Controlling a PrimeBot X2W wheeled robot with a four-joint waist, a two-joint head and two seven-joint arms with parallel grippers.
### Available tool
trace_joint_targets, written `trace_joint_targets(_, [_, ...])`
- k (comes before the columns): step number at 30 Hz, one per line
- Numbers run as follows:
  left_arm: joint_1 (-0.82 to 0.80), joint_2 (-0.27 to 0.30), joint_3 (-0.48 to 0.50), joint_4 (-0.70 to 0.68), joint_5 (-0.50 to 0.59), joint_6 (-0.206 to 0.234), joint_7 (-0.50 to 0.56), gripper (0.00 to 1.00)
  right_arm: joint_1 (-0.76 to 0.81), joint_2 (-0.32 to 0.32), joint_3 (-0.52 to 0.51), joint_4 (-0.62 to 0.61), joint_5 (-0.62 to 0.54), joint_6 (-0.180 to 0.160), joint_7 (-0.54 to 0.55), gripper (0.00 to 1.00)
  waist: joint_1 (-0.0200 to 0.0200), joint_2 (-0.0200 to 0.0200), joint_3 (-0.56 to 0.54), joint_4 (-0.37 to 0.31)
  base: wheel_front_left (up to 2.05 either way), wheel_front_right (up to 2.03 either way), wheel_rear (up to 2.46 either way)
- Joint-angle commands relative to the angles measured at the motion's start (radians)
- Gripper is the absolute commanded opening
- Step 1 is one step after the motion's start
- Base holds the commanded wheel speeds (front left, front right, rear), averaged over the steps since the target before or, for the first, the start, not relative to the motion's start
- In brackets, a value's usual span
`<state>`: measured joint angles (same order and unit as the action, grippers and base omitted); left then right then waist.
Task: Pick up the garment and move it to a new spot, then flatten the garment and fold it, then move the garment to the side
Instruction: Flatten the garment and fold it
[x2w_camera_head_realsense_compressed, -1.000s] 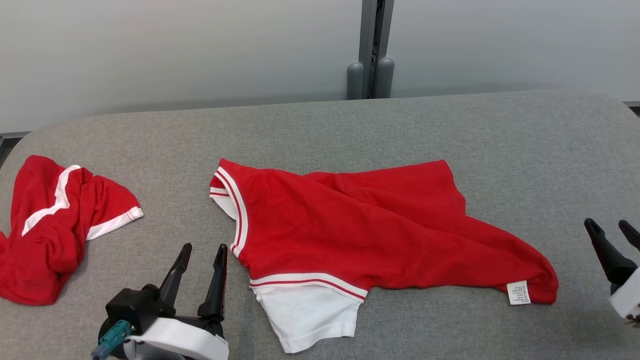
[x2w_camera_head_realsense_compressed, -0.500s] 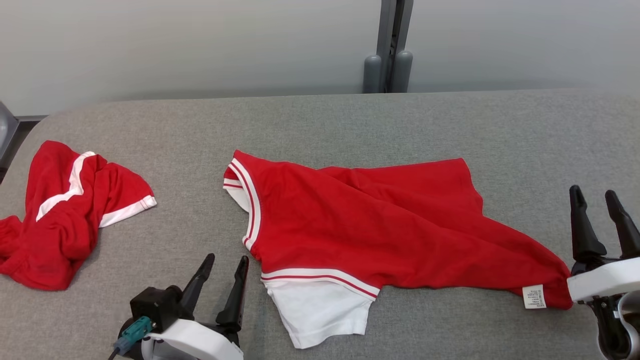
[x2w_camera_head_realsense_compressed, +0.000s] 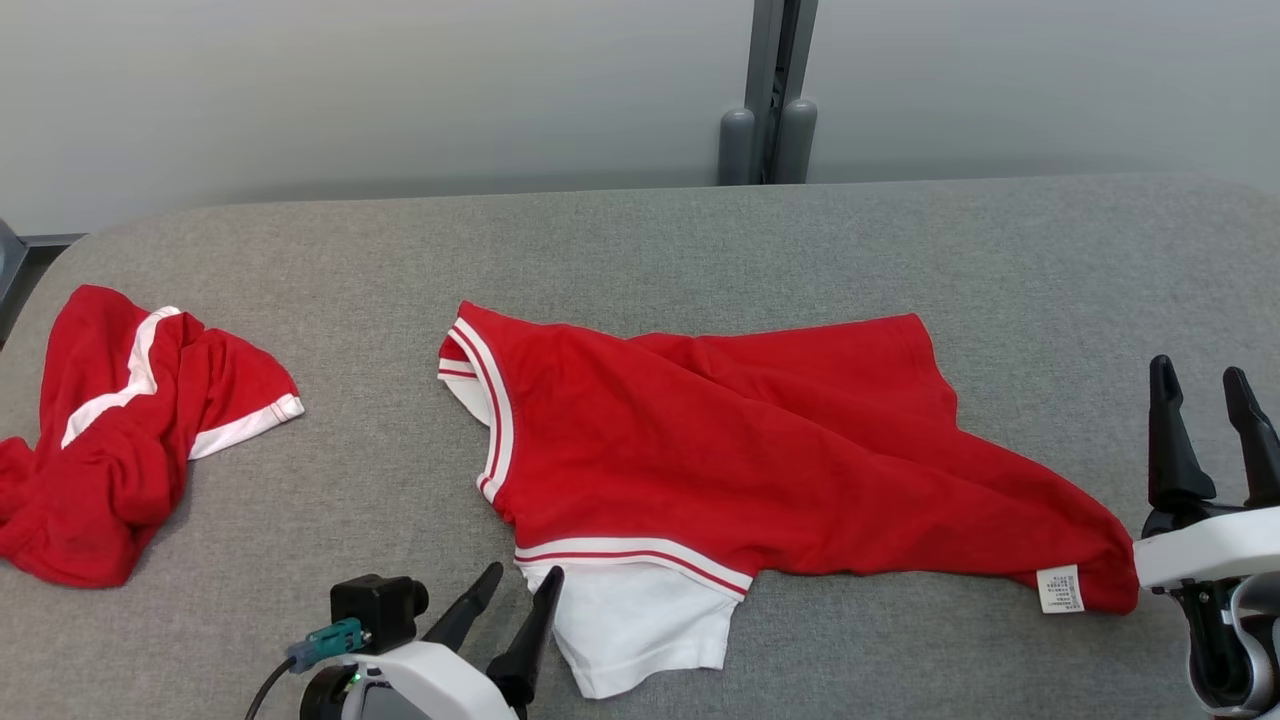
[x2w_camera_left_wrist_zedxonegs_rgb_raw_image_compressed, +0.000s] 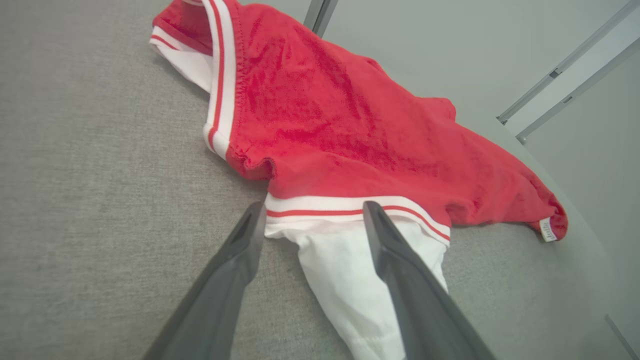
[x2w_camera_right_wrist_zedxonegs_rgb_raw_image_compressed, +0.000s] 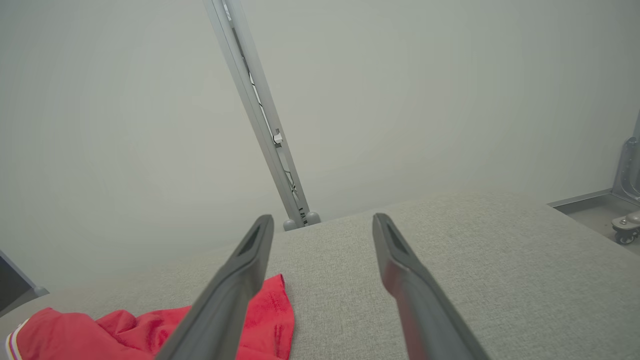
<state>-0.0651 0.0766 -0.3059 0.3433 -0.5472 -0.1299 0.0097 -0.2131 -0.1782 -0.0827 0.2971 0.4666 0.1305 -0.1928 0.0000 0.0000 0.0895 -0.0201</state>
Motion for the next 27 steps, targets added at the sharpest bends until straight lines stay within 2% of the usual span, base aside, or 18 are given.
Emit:
trace_joint_targets(1, [0.018,0.001,-0.005,-0.011,-0.035,-0.001,0.043,1.0,-0.002,-0.01,-0.005,0.0,-0.004,0.001,-0.003,1.0,0.0,0.0,0.003,-0.003,0.0,0.0,0.0])
trace_joint_targets(9, [0.036,0.0,0.011,-0.046,-0.118,0.027,0.175,1.0,-0.012,-0.008,-0.008,0.004,-0.014,0.001,0.005,1.0,0.0,0.0,0.012,-0.011,0.0,0.0,0.0])
trace_joint_targets(16, [0.043,0.003,-0.031,-0.071,-0.177,0.014,0.27,1.0,-0.017,-0.004,0.001,0.017,-0.015,0.001,0.005,1.0,0.0,0.0,0.018,-0.023,0.0,0.0,0.0])
trace_joint_targets(17, [0.043,0.003,-0.033,-0.075,-0.18,0.013,0.273,0.91,-0.018,-0.003,0.002,0.018,-0.015,0.001,0.004,1.0,0.0,0.0,0.018,-0.024,0.0,0.0,0.0])
trace_joint_targets(18, [0.043,0.002,-0.035,-0.08,-0.184,0.012,0.275,0.69,-0.018,-0.003,0.002,0.02,-0.015,0.001,0.003,1.0,0.0,0.0,0.018,-0.025,0.0,0.0,0.0])
trace_joint_targets(20, [0.042,0.004,-0.037,-0.086,-0.189,0.01,0.276,0.1,-0.017,-0.004,0.002,0.023,-0.015,0.001,0.003,1.0,0.0,0.0,0.017,-0.024,0.0,0.0,0.0])
trace_joint_targets(21, [0.041,0.005,-0.04,-0.09,-0.192,0.01,0.278,0.0,-0.016,-0.005,0.002,0.024,-0.014,0.001,0.002,1.0,0.0,0.0,0.017,-0.023,0.0,0.0,0.0])
trace_joint_targets(27, [0.06,0.029,-0.043,-0.119,-0.213,0.007,0.294,0.0,-0.013,-0.01,0.002,0.027,-0.016,0.001,0.008,1.0,0.0,0.0,0.012,-0.002,0.0,0.0,0.0])
